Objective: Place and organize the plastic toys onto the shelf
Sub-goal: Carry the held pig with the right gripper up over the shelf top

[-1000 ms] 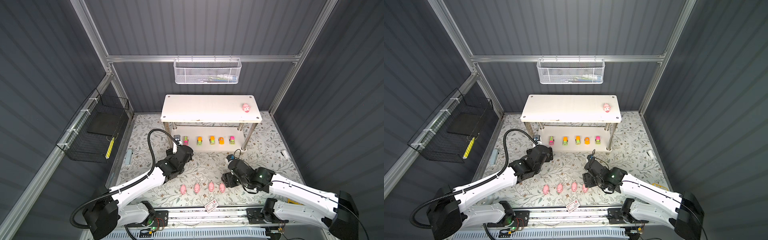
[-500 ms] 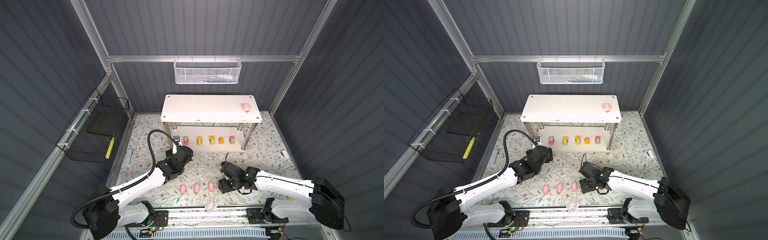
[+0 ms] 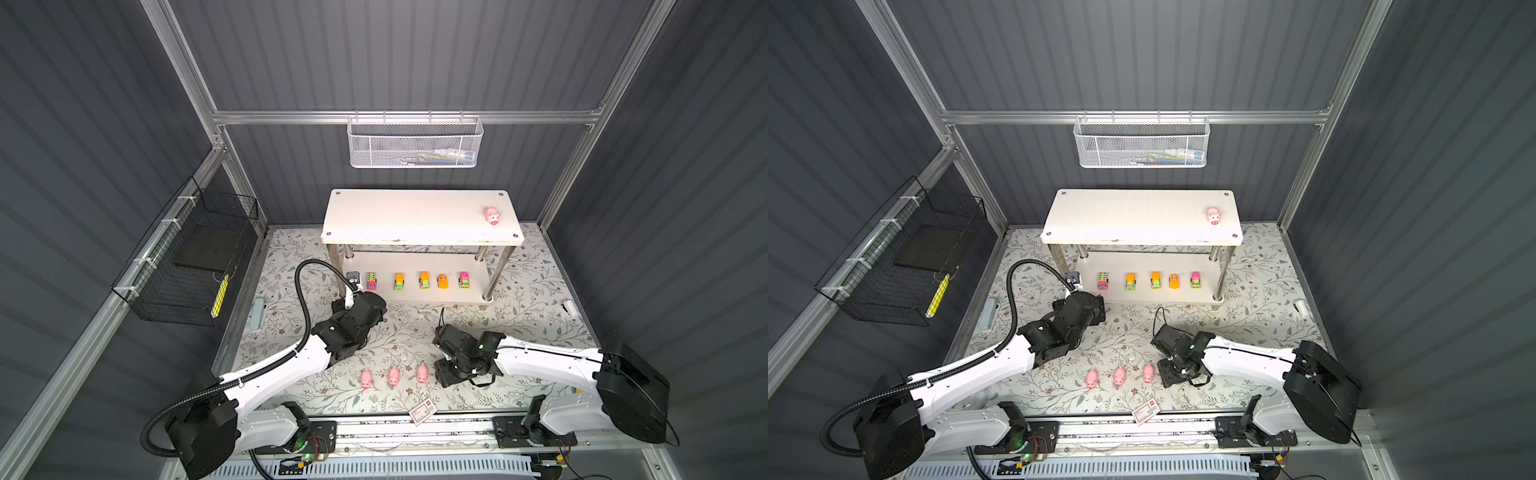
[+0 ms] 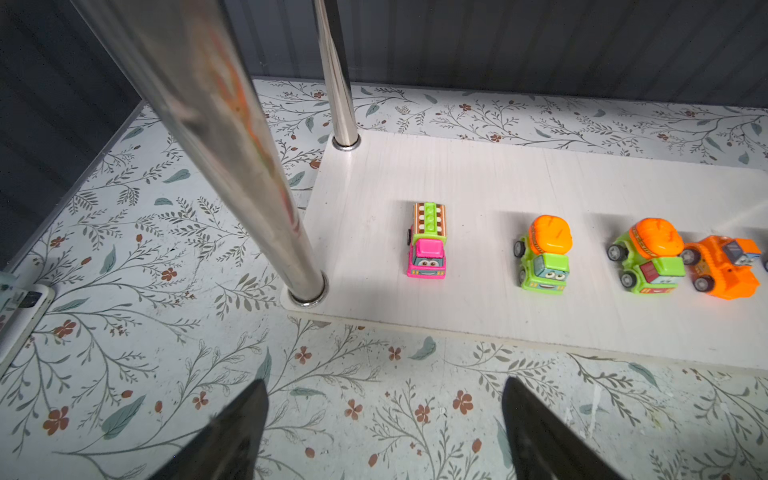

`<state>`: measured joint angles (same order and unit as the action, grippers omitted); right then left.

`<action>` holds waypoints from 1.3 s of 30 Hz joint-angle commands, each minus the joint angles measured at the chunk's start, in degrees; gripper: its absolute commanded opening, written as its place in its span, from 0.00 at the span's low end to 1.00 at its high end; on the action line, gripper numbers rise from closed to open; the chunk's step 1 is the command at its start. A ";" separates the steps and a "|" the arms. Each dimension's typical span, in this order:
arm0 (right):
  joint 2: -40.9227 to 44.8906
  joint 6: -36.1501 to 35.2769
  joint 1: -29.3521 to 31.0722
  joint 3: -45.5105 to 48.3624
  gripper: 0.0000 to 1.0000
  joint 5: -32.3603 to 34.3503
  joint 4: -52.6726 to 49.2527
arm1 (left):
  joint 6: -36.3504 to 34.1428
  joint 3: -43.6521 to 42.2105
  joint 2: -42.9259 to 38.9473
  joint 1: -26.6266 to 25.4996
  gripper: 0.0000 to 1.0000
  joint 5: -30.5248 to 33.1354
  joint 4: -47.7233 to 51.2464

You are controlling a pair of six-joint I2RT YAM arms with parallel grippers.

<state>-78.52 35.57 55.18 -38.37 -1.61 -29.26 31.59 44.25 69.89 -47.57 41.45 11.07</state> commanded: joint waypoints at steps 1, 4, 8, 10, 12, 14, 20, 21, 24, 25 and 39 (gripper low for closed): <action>-1.01 -0.56 0.25 -1.40 0.57 -0.24 0.03 | 0.40 0.75 0.67 0.47 0.87 0.94 0.53; -1.81 -0.94 0.28 -1.95 0.53 -0.21 -0.23 | 0.46 0.75 0.91 0.75 0.87 0.30 0.11; -2.51 -1.12 0.28 -2.24 0.47 -0.27 -0.58 | 0.51 0.80 1.13 0.99 0.87 0.10 0.09; -2.60 -1.01 0.28 -2.24 0.44 -0.15 -0.72 | 0.65 0.77 1.13 1.16 0.87 -0.05 0.18; -2.74 -1.02 0.28 -2.32 0.41 0.05 -0.88 | 0.72 0.75 1.15 1.30 0.87 -0.25 0.18; -2.84 -0.94 0.24 -2.41 0.37 0.20 -1.21 | 0.66 0.59 1.13 1.45 0.87 -0.39 0.26; 0.36 -1.00 0.27 -3.90 0.31 2.50 -4.94 | 0.75 0.31 0.95 1.74 0.87 -0.60 0.35; 1.20 -1.34 0.28 -4.50 0.31 2.94 -6.03 | 0.75 0.22 0.95 1.78 0.87 -0.67 0.35; 3.80 -2.54 0.11 -7.90 0.31 5.08 -10.86 | 0.96 0.05 0.88 2.04 0.87 -1.02 0.27; 4.83 -3.07 -0.18 -9.40 0.31 5.68 -12.52 | 0.98 0.05 0.92 2.21 0.87 -1.31 0.19; 7.97 -14.23 -5.69 -49.90 0.34 14.71 -34.23 | 1.04 -1.18 1.46 2.76 0.87 -2.83 -1.90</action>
<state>-68.45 25.93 49.60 -82.78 8.80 -56.03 31.79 43.94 70.67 -45.28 38.98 10.20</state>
